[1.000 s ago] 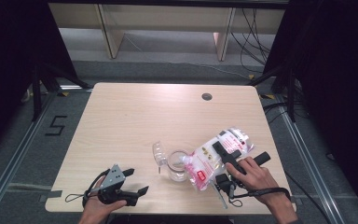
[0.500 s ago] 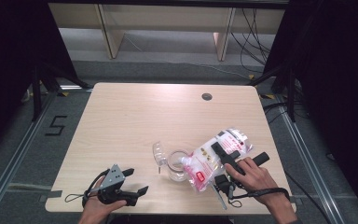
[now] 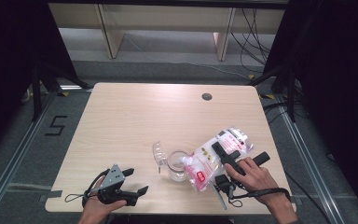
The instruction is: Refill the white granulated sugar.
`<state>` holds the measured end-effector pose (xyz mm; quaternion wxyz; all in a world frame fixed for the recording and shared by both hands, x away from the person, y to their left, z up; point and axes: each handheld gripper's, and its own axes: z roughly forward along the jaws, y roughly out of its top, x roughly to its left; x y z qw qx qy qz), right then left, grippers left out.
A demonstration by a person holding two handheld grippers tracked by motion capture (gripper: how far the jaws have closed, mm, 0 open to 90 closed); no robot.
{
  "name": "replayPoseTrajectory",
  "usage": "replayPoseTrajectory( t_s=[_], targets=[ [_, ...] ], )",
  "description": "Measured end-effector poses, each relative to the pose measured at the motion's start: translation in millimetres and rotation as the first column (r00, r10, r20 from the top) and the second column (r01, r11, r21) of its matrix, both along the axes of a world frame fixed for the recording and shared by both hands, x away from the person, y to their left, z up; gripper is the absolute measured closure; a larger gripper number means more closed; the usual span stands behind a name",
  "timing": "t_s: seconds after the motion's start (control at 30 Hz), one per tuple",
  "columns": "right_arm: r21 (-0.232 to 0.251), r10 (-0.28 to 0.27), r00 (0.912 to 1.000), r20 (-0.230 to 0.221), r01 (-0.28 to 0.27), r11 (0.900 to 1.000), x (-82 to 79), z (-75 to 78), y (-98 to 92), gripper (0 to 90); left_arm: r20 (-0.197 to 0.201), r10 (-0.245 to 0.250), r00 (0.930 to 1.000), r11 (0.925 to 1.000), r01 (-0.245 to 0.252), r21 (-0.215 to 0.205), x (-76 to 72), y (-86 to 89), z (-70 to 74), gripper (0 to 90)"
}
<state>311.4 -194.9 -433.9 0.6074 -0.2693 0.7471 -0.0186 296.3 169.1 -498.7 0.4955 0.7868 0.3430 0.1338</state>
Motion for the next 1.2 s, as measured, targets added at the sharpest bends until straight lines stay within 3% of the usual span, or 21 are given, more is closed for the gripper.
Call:
replayPoseTrajectory(
  t_s=[0.03,0.07,0.2,0.5,0.53,0.6,0.7,0.77,0.8,0.83,0.9,0.93,0.97,1.0,1.13,1.17,1.2],
  targets=[
    [-0.028,-0.004,0.9999,0.012,0.004,1.000,-0.4,1.7,0.0,51.3,0.000,-0.001,1.0000,1.0000,0.001,0.001,0.0,0.0,0.0,16.0],
    [-0.006,-0.006,1.0000,-0.003,0.006,1.000,-0.5,0.3,-0.1,51.4,0.003,-0.002,1.0000,1.0000,0.002,0.003,0.0,0.1,0.1,16.0],
    [-0.005,-0.010,0.9999,-0.010,0.010,1.000,-0.2,0.2,0.3,51.5,0.018,-0.011,0.9998,0.9999,0.011,0.011,1.1,1.1,0.6,16.0],
    [-0.028,-0.002,1.0000,0.000,0.002,1.000,-1.4,4.2,2.1,51.7,0.008,-0.002,1.0000,1.0000,0.002,0.003,0.2,0.6,0.5,16.1],
    [-0.080,-0.002,0.9998,0.020,0.003,0.997,-1.4,7.9,2.9,51.8,0.020,-0.012,0.9997,0.9998,0.012,0.012,1.0,1.3,0.8,16.0],
    [-0.021,-0.004,1.0000,0.001,0.004,1.000,-0.7,4.5,2.4,51.8,0.020,-0.008,0.9998,0.9998,0.007,0.016,0.6,1.4,1.2,16.1],
    [-0.024,-0.007,1.0000,0.003,0.007,1.000,-1.1,5.1,2.3,51.9,0.002,0.001,1.0000,1.0000,-0.001,-0.001,-0.2,0.1,0.4,16.1],
    [-0.056,-0.004,0.9999,0.010,0.005,0.998,-0.9,7.2,2.7,51.9,0.001,0.000,1.0000,1.0000,0.000,0.002,-0.4,0.0,0.5,16.1],
    [-0.024,-0.008,1.0000,0.002,0.008,1.000,-1.2,4.9,2.1,52.0,0.005,-0.002,1.0000,1.0000,0.002,0.004,-0.3,0.2,0.7,16.1],
    [-0.023,-0.008,1.0000,0.002,0.008,1.000,-1.3,4.8,2.0,52.0,0.009,-0.004,0.9999,1.0000,0.004,0.008,-0.2,0.6,0.9,16.0],
    [-0.084,0.001,0.9998,0.019,0.001,0.996,-1.0,9.6,2.4,52.0,0.002,0.002,1.0000,1.0000,-0.002,-0.002,-0.2,0.1,0.4,16.1],
    [-0.029,-0.009,1.0000,0.000,0.009,1.000,-1.0,5.1,1.9,52.0,0.005,0.000,1.0000,1.0000,0.000,0.002,0.0,0.4,0.4,16.1],
    [-0.028,-0.010,1.0000,0.002,0.010,1.000,-1.2,4.9,1.9,52.0,0.001,0.001,1.0000,1.0000,-0.001,0.000,-0.3,0.2,0.3,16.0],
    [-0.087,-0.014,0.9997,0.021,0.015,0.996,-1.8,8.3,2.3,52.1,0.002,-0.001,1.0000,1.0000,0.001,0.002,-0.4,0.3,0.5,16.0],
    [-0.086,-0.004,0.9999,0.015,0.006,0.996,-0.6,7.1,3.0,52.2,0.004,0.003,1.0000,1.0000,-0.003,0.000,-0.5,0.5,0.7,16.1],
    [-0.124,0.012,0.9996,0.025,-0.009,0.992,0.1,9.0,3.5,52.2,0.004,0.000,1.0000,1.0000,0.000,0.000,-0.4,0.4,0.5,16.1],
    [-0.072,-0.004,0.9999,0.016,0.005,0.997,-1.2,6.0,2.5,52.2,0.002,0.000,1.0000,1.0000,0.000,0.001,-0.3,0.3,0.5,16.0]
  ],
)
